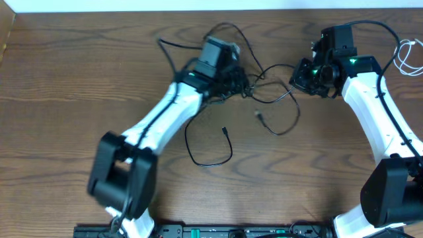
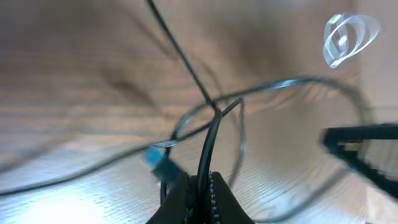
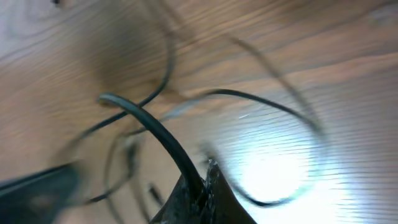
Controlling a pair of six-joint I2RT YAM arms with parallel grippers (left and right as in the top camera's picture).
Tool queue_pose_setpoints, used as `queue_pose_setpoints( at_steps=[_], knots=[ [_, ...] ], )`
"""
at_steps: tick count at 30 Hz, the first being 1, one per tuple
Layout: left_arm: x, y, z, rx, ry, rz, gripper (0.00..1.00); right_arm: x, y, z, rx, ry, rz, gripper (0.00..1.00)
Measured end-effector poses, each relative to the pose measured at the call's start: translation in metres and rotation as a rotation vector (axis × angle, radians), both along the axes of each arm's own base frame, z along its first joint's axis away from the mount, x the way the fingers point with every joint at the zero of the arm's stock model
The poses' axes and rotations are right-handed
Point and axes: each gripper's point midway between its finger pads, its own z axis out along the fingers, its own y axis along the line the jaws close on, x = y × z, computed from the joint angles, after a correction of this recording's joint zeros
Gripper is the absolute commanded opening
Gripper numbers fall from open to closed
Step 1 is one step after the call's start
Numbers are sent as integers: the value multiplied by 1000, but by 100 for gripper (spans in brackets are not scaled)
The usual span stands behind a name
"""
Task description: Untangle cables
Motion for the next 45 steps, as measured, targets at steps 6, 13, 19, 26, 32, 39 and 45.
queue_pose_setpoints(
  at_steps=[6,13,19,26,32,39,45],
  knots=[
    [-4,39,70,-21,-118,40,7,1,-21,-6,-120,-1,-43,1],
    [-19,94,116,-8,-167,118,8,4,-22,-5,-148,-29,11,1],
    [-31,123,112,44,-126,141,7,4,-13,-3,-123,-47,74,1],
    [-29,134,110,74,-144,133,7,6,-4,1,-102,-79,147,66],
    [-25,138,112,120,-203,101,8,6,1,3,-90,-104,211,85],
    [-18,136,157,88,-390,95,7,10,33,21,40,-215,375,83],
    [-58,128,258,-57,-688,43,8,8,73,55,233,-396,599,94]
  ],
)
